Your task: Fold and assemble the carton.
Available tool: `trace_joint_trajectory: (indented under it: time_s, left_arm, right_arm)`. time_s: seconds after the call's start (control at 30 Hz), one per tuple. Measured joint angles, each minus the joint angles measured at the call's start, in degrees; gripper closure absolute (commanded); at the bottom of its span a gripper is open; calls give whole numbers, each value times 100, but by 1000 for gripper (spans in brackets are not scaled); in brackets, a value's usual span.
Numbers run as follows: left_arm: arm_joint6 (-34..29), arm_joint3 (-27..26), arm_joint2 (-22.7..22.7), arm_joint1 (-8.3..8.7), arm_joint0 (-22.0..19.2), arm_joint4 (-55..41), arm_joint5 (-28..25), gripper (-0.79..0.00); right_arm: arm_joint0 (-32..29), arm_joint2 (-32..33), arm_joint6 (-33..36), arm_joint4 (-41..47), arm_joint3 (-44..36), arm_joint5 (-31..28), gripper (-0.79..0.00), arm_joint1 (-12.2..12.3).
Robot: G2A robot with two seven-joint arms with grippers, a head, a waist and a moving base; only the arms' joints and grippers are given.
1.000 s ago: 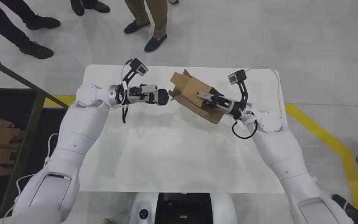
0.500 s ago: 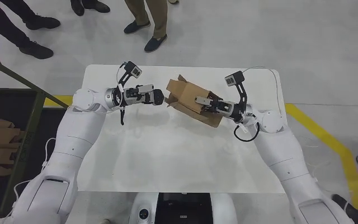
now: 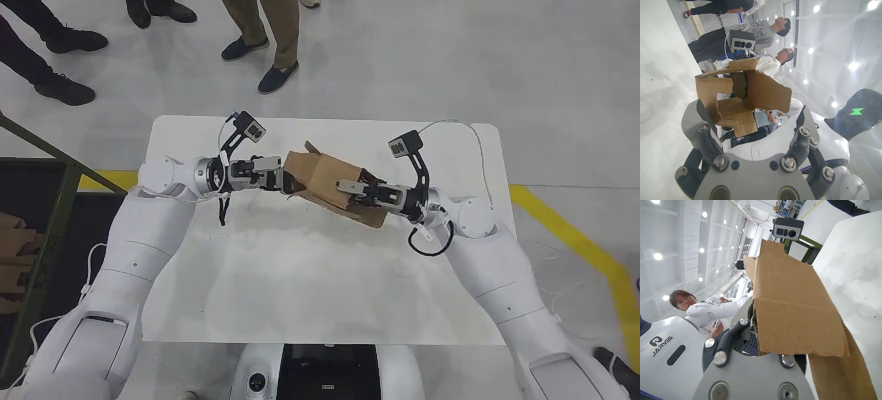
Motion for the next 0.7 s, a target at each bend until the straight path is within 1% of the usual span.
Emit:
trace_joint_trajectory:
  time_s: [0.47,0.7]
  left_arm:
    - [-200,-320,-41,33,94,44,166,-785]
    - [-151,-376,-23,27,87,63,148,-785]
  right_arm:
    - [46,-66,56,55,87,31,0,-21]
    - [18,-105,107,53,24,71,0,-25]
